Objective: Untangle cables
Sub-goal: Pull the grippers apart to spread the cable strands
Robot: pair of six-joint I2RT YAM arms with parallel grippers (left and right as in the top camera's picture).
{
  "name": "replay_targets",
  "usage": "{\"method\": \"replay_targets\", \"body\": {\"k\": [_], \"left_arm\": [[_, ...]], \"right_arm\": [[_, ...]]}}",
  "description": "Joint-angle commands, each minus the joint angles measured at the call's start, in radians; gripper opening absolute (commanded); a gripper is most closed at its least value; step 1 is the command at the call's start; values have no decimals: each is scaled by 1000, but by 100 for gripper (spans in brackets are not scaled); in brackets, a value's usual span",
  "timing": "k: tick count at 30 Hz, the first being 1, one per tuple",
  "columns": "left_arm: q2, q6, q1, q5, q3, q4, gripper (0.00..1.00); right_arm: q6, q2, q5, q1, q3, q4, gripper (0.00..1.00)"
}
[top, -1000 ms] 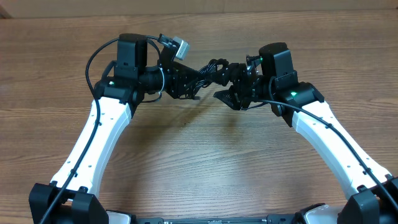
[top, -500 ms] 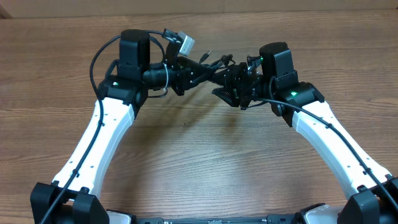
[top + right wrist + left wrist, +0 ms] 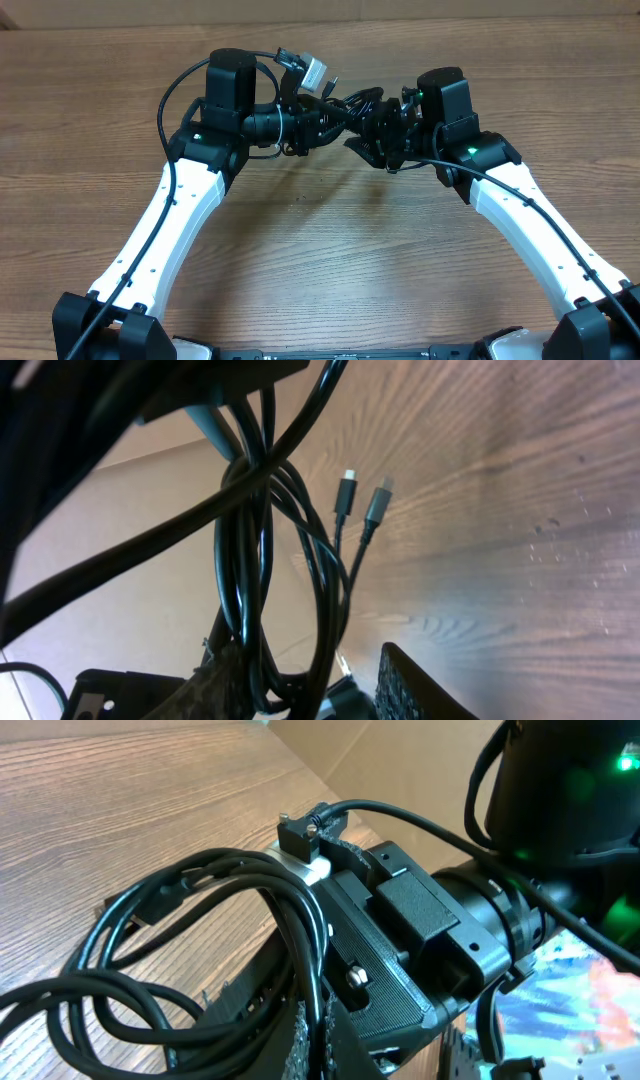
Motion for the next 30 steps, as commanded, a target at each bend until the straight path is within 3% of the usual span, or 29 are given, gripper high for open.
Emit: {"method": "replay_targets", "body": {"k": [1, 9, 13, 18, 30], "left_arm": [[0, -87, -24, 79, 5, 2, 4], [0, -297, -24, 78, 5, 144, 5], [0, -383, -24, 78, 5, 227, 4], [0, -415, -23, 78, 5, 266, 4], [0, -407, 39, 78, 5, 257, 4]], "right_arm": [[1, -25, 28, 3, 9, 52, 41], [-8, -19, 44, 5, 8, 35, 40], [-48, -18, 43, 5, 8, 19, 20], [-59, -18, 43, 5, 8, -7, 4], [-87, -18, 29, 2, 8, -90, 4]]}}
